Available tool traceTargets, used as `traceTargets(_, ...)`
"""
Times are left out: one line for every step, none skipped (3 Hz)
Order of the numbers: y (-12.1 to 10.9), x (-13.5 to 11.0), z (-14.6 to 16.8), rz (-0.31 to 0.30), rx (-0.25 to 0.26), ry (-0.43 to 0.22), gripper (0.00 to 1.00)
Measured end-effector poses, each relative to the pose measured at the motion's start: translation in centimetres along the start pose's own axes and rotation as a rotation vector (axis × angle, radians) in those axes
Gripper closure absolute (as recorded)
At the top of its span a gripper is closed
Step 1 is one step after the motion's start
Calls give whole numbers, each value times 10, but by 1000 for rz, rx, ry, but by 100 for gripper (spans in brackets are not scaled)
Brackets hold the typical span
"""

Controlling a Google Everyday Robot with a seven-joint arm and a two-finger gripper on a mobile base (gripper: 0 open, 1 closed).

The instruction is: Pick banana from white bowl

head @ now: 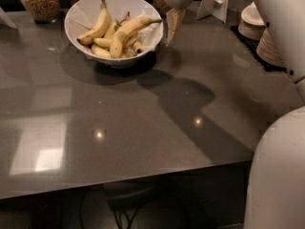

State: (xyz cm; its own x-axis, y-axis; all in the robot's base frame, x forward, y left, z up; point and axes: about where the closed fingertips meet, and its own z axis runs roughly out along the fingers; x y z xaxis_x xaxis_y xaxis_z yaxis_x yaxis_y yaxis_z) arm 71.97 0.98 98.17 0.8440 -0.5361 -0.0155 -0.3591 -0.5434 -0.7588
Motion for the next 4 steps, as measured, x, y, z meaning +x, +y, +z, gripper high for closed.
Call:
traceTargets(-7, 3, 10, -103, -17, 24, 0)
traceTargets(-18, 9, 32, -223, -41, 38, 19)
traceTargets(-25, 11, 48, -294, -60, 40, 42)
traceTargets(-23, 12, 62, -318, -77, 29, 48)
